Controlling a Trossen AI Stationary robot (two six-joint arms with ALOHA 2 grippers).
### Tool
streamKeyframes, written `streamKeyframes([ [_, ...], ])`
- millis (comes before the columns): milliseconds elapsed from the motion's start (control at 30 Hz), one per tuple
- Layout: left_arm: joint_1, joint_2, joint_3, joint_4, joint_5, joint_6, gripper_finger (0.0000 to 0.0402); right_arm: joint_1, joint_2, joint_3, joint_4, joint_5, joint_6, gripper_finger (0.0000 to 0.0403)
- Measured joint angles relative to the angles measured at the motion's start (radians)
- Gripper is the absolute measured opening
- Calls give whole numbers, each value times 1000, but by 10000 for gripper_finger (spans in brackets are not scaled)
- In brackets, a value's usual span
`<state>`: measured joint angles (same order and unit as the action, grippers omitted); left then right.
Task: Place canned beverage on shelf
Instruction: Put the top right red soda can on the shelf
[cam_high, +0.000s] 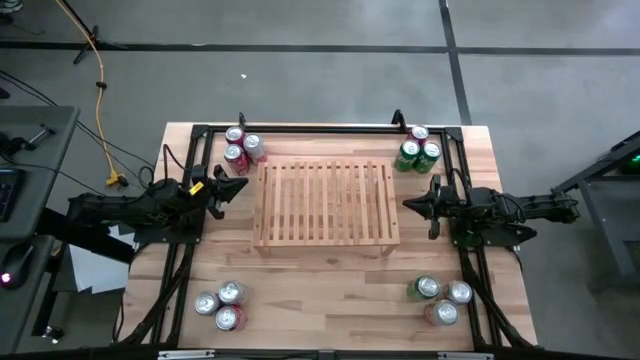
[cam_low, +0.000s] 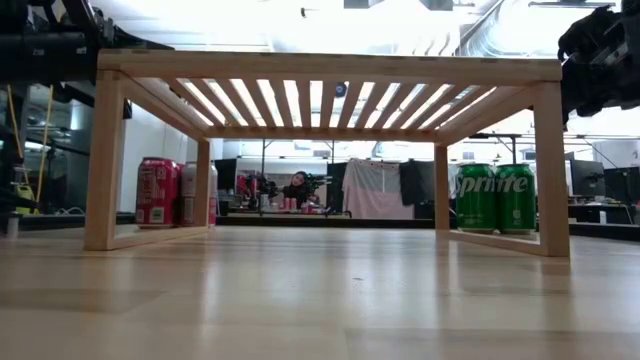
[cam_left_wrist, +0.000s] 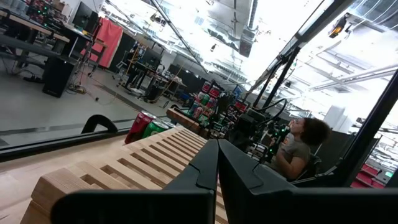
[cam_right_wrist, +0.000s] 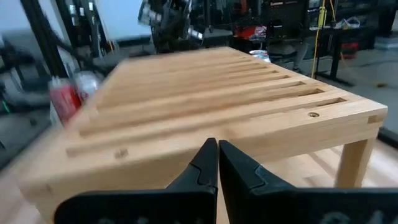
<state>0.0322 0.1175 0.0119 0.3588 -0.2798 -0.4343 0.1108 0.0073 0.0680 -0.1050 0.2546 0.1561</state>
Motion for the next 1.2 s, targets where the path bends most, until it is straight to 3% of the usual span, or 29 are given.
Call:
streamKeyframes([
  [167,0,0,0,0,0,0,3,0,0,0,278,31,353,0],
  [333,0,0,0,0,0,0,3,0,0,0,591,235,640,0],
  [433,0,0,0,0,0,0,3,0,0,0,669,304,627,0],
  [733,0,0,0,0,0,0,3,0,14,21,716,384,628,9],
  [833,0,0,0,0,0,0,3,0,62,72,716,412,596,45],
  [1000,0,0,0,0,0,0,3,0,246,221,691,502,469,162],
  [1200,0,0,0,0,0,0,3,-56,554,525,338,587,459,299],
])
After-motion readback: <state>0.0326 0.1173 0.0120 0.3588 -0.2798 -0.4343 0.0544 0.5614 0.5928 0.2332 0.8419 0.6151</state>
